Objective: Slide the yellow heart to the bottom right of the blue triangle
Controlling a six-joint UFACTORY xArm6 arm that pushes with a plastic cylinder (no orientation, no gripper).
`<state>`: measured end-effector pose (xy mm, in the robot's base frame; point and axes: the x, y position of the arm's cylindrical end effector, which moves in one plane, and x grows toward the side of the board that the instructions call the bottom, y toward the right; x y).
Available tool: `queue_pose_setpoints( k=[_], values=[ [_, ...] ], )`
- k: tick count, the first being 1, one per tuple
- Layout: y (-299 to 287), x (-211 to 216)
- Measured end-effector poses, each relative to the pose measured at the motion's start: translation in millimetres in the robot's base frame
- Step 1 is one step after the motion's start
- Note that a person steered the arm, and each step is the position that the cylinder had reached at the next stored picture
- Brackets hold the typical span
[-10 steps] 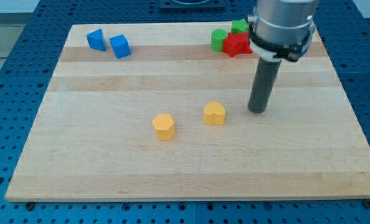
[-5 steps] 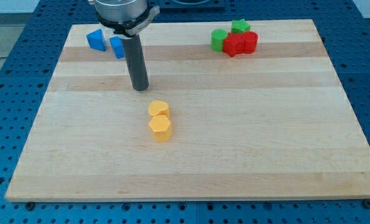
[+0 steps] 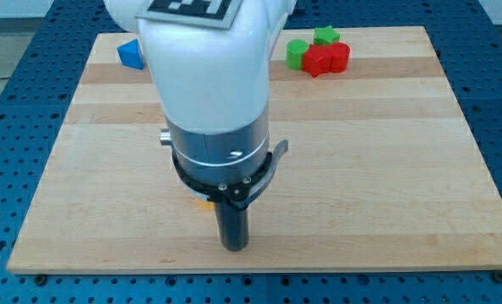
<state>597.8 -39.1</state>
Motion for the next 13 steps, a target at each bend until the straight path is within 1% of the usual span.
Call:
queue_pose_setpoints(
  k=[1, 2, 4, 5, 6, 8, 9, 10, 11, 12, 13],
  values=[
    [-25, -21],
    [-20, -42],
    [-20, -101],
    [-20, -120],
    [-20, -131],
    [-22, -132],
    [-40, -156],
    [-87, -176],
    [-84, -160],
    [-70, -155],
    [-114, -155]
  ],
)
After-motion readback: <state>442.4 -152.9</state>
